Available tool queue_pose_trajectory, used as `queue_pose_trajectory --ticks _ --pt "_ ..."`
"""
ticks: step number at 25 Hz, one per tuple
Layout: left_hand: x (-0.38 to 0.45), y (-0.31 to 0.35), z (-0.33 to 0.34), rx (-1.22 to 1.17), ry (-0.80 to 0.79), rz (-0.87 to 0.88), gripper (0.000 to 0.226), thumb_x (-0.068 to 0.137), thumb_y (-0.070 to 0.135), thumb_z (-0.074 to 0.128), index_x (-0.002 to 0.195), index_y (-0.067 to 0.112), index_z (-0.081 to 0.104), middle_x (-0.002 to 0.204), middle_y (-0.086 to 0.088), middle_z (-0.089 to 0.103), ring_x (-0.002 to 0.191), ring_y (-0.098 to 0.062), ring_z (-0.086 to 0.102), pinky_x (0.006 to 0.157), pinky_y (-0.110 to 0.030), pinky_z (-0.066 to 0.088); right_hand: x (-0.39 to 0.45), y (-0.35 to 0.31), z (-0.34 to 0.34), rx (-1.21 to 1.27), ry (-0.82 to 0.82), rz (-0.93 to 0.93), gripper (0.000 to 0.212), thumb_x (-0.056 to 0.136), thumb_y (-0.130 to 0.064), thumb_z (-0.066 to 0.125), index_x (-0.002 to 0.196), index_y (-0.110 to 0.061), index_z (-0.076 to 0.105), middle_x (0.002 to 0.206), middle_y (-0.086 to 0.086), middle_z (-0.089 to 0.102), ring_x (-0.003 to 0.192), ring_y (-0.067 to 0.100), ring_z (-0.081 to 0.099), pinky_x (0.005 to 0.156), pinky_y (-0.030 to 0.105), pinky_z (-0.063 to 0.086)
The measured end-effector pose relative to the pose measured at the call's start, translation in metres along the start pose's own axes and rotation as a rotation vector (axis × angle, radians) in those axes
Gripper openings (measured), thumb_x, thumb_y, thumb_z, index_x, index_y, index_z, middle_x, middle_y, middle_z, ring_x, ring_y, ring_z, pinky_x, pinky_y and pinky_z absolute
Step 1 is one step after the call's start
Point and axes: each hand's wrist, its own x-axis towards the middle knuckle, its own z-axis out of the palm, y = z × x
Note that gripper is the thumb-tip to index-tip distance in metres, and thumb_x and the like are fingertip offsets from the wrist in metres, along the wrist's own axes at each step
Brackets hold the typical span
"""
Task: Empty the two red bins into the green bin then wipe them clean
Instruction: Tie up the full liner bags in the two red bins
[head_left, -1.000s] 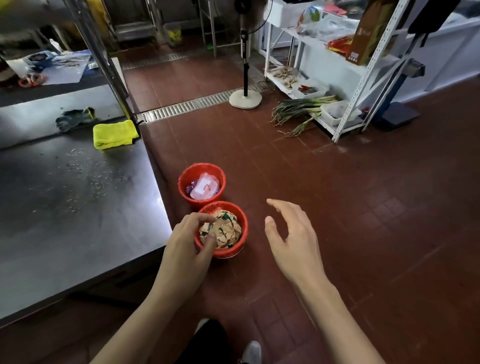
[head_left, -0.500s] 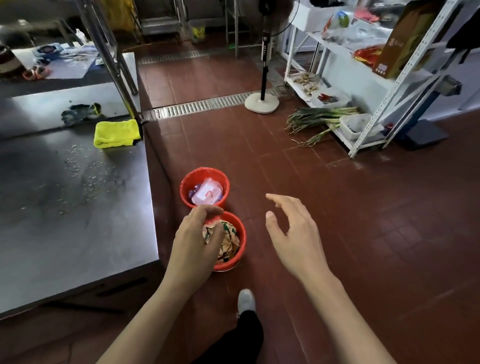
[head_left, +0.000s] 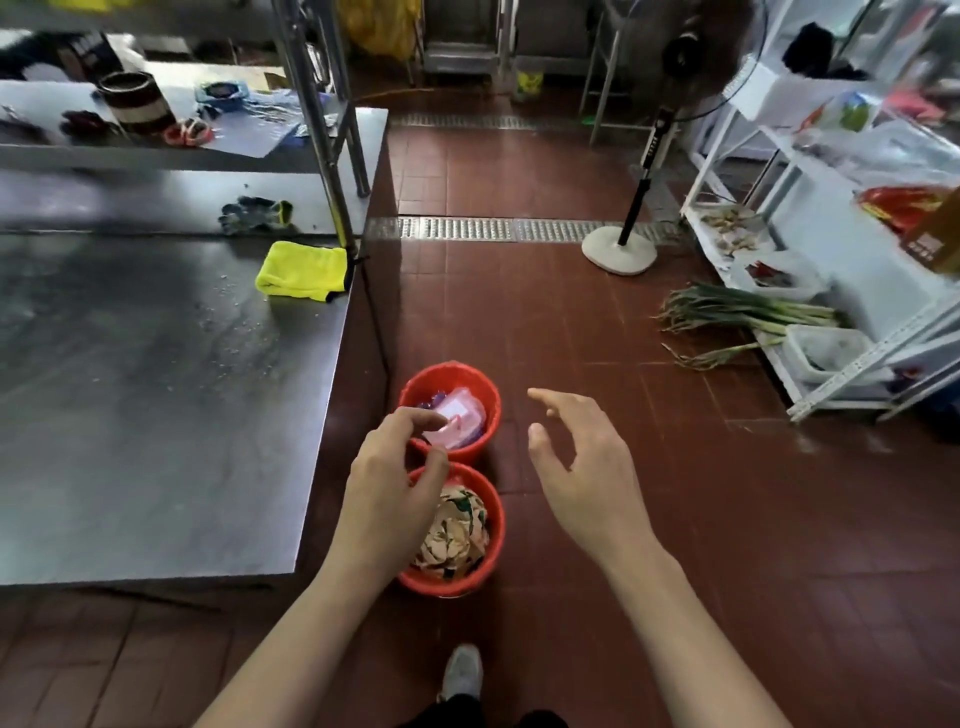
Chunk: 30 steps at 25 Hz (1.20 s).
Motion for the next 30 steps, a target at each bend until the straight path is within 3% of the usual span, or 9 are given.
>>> queue_pose_trajectory --ticks 9,16,23,30 --pt "0.034 0.013 0.028 0.013 0.177 -0.129 0.022 0.094 0.021 0.062 0.112 0.032 0.062 0.108 0.019 0.066 0.105 -0.008 0.061 0.093 -0.04 0.051 0.08 0.032 0.001 0.036 -0.163 -0.147 0.037 0.099 -0.028 0.056 0.136 -0.028 0.057 0.129 -0.013 0.058 0.116 0.007 0.055 0.1 0.038 0.05" --pt "0.045 0.054 0.089 0.041 0.367 -0.254 0.025 0.095 0.015 0.062 0.11 0.034 0.062 0.109 0.023 0.064 0.109 -0.004 0.059 0.092 -0.021 0.044 0.145 0.083 -0.02 0.11 -0.338 -0.295 0.036 0.097 -0.027 0.057 0.133 -0.028 0.059 0.128 -0.013 0.058 0.118 0.009 0.055 0.101 0.042 0.049" --pt "0.019 0.063 0.134 0.074 0.517 -0.459 0.027 0.094 0.012 0.065 0.109 0.035 0.062 0.108 0.022 0.065 0.106 -0.007 0.061 0.089 -0.033 0.048 0.178 0.119 -0.008 0.195 -0.469 -0.415 0.034 0.095 -0.022 0.058 0.128 -0.025 0.064 0.123 -0.012 0.06 0.116 0.012 0.058 0.102 0.042 0.048" --pt "0.027 0.042 0.125 0.058 0.585 -0.604 0.024 0.094 0.016 0.063 0.107 0.036 0.062 0.108 0.022 0.066 0.096 -0.005 0.058 0.078 -0.021 0.039 0.197 0.109 0.03 0.168 -0.614 -0.416 0.033 0.096 -0.02 0.059 0.129 -0.027 0.063 0.124 -0.012 0.061 0.117 0.012 0.057 0.101 0.039 0.047"
